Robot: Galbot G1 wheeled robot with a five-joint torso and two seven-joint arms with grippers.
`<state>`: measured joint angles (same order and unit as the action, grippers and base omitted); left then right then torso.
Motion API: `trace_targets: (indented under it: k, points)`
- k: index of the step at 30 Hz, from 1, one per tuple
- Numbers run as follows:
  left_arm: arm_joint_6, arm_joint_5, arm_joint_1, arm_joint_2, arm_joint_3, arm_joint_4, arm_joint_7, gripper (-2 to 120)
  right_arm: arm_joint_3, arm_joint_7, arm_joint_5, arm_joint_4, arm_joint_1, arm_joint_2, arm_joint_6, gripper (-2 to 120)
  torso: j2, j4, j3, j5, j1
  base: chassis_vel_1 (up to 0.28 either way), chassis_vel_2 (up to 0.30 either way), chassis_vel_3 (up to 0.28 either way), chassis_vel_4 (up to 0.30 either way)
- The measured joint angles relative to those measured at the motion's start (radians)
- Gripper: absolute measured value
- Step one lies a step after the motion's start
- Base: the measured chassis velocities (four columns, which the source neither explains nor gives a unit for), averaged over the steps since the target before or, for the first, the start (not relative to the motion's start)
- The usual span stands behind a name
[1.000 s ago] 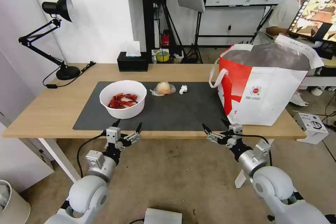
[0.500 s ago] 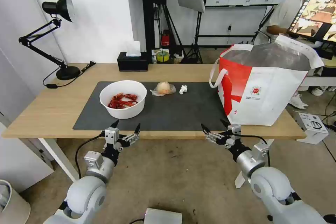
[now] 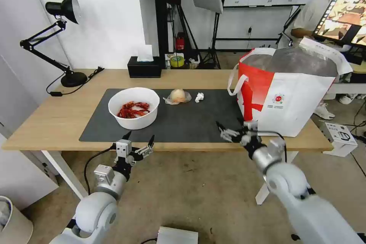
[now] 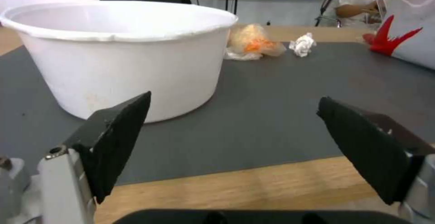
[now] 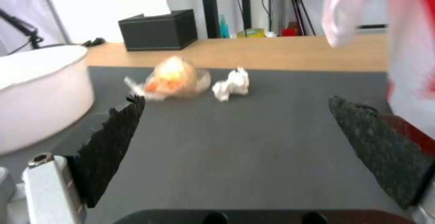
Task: Pick up the trash from the table and place it into the takeout bag.
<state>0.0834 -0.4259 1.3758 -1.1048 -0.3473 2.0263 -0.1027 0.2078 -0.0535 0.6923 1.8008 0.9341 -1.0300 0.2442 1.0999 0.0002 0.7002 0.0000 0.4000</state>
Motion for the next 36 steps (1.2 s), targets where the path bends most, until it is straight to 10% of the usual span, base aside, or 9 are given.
trace_targets:
  k: [12, 36]
  points:
    - [0.0, 0.022, 0.002, -0.019, 0.008, -0.008, -0.002, 100, -0.225, -0.192, 0.039, -0.295, -0.369, -0.119, 0.117, 100, 0.0, -0.0002, 0.0, -0.0002, 0.0, 0.0, 0.0, 0.0, 0.0]
    - [-0.003, 0.028, 0.003, -0.024, 0.02, -0.013, -0.004, 100, -0.279, -0.281, 0.066, -0.647, -0.581, -0.309, 0.208, 100, 0.0, -0.0002, 0.0, 0.0, 0.0, 0.0, 0.0, 0.0, 0.0]
